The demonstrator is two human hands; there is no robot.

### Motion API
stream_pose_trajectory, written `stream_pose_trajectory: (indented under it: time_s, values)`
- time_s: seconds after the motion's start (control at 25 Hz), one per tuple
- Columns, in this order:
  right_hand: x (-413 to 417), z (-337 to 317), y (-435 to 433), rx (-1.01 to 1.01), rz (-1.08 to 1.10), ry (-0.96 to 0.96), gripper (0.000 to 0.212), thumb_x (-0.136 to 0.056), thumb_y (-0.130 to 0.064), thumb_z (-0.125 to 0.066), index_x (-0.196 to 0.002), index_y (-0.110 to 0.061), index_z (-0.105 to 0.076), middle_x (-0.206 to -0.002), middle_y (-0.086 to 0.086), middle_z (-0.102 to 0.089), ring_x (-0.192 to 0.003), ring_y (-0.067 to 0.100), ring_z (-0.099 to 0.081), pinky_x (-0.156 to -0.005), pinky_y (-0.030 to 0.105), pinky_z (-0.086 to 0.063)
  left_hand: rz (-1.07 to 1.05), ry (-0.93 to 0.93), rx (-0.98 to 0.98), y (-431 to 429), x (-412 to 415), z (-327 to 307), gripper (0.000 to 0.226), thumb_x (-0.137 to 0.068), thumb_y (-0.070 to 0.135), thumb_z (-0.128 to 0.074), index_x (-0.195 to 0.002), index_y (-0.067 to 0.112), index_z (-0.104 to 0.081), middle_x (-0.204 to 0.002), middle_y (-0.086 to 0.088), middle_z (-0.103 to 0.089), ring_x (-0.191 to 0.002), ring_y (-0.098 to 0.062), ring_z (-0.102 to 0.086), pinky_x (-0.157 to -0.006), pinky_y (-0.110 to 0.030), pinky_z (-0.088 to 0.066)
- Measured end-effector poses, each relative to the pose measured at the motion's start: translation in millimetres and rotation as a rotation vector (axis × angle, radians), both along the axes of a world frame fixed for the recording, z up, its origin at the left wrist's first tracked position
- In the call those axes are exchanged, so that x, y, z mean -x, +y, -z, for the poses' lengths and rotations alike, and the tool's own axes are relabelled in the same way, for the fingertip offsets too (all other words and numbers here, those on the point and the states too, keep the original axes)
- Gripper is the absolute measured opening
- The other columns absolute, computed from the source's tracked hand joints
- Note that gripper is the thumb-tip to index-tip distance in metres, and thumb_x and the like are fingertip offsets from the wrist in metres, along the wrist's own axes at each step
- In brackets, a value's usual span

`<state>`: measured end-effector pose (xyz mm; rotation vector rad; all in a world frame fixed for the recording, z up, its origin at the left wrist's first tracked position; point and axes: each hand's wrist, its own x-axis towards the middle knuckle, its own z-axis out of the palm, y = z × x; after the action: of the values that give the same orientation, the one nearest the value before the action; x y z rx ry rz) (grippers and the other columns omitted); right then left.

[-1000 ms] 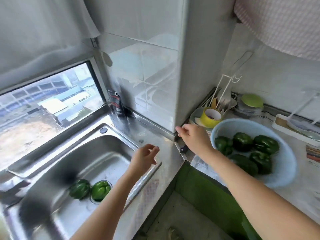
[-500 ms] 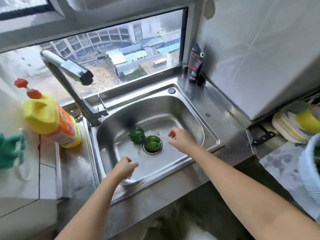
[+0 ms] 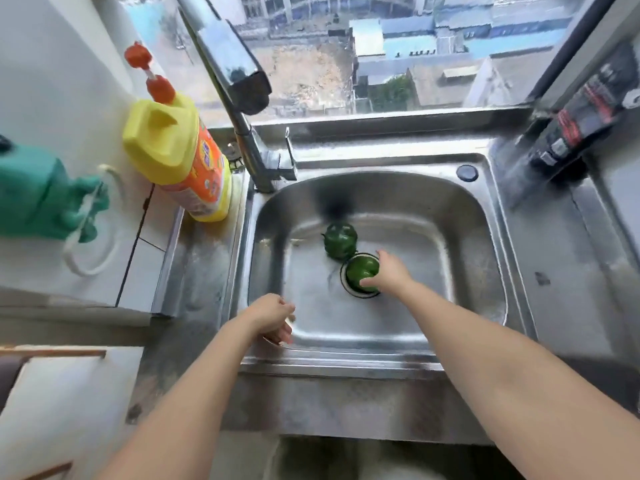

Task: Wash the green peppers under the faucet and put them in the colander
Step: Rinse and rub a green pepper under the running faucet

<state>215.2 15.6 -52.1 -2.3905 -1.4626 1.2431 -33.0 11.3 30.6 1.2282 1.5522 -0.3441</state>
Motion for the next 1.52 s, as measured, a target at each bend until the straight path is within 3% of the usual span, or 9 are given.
stream_pose_trajectory:
  time_s: [0.2, 0.32, 0.44, 0.52, 0.68, 0.92, 1.04, 1.24, 1.52]
  values:
    - [10, 36, 9, 0.022, -0.08, -0.031, 0.085, -0.075, -0.027, -0.077, -0.143, -0.011, -0.029, -0.145, 0.02, -0.034, -0.13, 0.035, -0.042, -0.102, 0.036, -0.039, -0.245, -0.026, 0.018, 2, -1, 2, 0.021, -0.099, 0.022, -0.042, -0.095, 0.005, -0.053, -0.076, -0.008, -0.059, -0.056, -0.015, -0.061, -0.05, -0.022, -0.038]
    - [4, 40, 12, 0.004, -0.098, -0.061, 0.078, -0.076, -0.03, -0.076, -0.138, -0.012, -0.033, -0.138, 0.018, -0.04, -0.12, 0.037, -0.049, -0.098, 0.04, -0.042, -0.292, -0.008, 0.036, 4, -4, -1, 0.033, -0.096, 0.034, -0.049, -0.115, 0.007, -0.056, -0.105, -0.007, -0.062, -0.081, -0.021, -0.054, -0.062, -0.027, -0.038]
    - [-4, 31, 16, 0.001, -0.072, -0.033, 0.076, -0.073, -0.036, -0.077, -0.132, -0.008, -0.038, -0.127, 0.017, -0.052, -0.113, 0.035, -0.053, -0.091, 0.038, -0.046, -0.361, -0.012, 0.074, 2, -4, 3, 0.054, -0.094, 0.036, -0.052, -0.137, 0.004, -0.045, -0.141, -0.013, -0.047, -0.125, -0.029, -0.049, -0.104, -0.038, -0.037]
    - [-3, 16, 16, 0.024, 0.092, 0.07, 0.073, -0.074, -0.039, -0.076, -0.129, -0.007, -0.04, -0.122, 0.014, -0.056, -0.109, 0.032, -0.056, -0.087, 0.036, -0.046, -0.443, -0.054, 0.111, 0, -3, 2, 0.058, -0.093, 0.038, -0.053, -0.14, 0.007, -0.042, -0.146, -0.011, -0.041, -0.137, -0.027, -0.035, -0.113, -0.038, -0.027]
    - [19, -33, 7, -0.111, 0.367, 0.555, 0.061, -0.074, -0.034, -0.079, -0.119, -0.016, -0.042, -0.119, 0.01, -0.058, -0.1, 0.025, -0.061, -0.086, 0.038, -0.051, -0.665, -0.34, 0.274, 3, -2, -16, 0.062, -0.092, 0.045, -0.052, -0.139, 0.007, -0.04, -0.133, -0.016, -0.047, -0.126, -0.04, -0.043, -0.092, -0.043, -0.046]
    - [56, -122, -7, -0.324, 0.016, 0.753, 0.048, -0.073, -0.025, -0.08, -0.11, -0.032, -0.05, -0.106, -0.006, -0.059, -0.094, 0.016, -0.065, -0.08, 0.026, -0.054, -0.903, -0.748, 0.201, 27, -28, -56, 0.054, -0.084, 0.049, -0.058, -0.121, 0.01, -0.058, -0.119, -0.02, -0.061, -0.103, -0.036, -0.061, -0.084, -0.05, -0.054]
    - [54, -156, 23, -0.362, -0.087, 0.623, 0.017, -0.09, -0.039, -0.06, -0.102, -0.027, -0.064, -0.094, -0.009, -0.067, -0.088, 0.012, -0.065, -0.08, 0.026, -0.052, -0.971, -0.731, 0.118, 39, -25, -67, 0.038, -0.081, 0.041, -0.064, -0.106, 0.013, -0.061, -0.107, -0.018, -0.062, -0.094, -0.032, -0.061, -0.082, -0.052, -0.052]
    - [68, -200, 126, -0.383, -0.13, 0.249, 0.068, -0.085, -0.06, -0.053, -0.13, -0.01, -0.054, -0.122, 0.008, -0.063, -0.112, 0.026, -0.058, -0.096, 0.038, -0.047, -1.009, -0.806, 0.142, 47, -13, -77, 0.041, -0.075, 0.038, -0.069, -0.105, 0.011, -0.06, -0.113, -0.02, -0.061, -0.097, -0.035, -0.061, -0.078, -0.052, -0.054]
    - [76, -203, 164, -0.246, -0.033, 0.335, 0.037, -0.095, -0.002, -0.048, -0.128, 0.014, -0.045, -0.127, 0.031, -0.053, -0.12, 0.043, -0.051, -0.105, 0.049, -0.039, -0.908, -0.93, 0.15, 55, -12, -87, 0.043, -0.068, 0.026, -0.07, -0.108, 0.016, -0.058, -0.116, -0.016, -0.059, -0.106, -0.035, -0.057, -0.083, -0.053, -0.051]
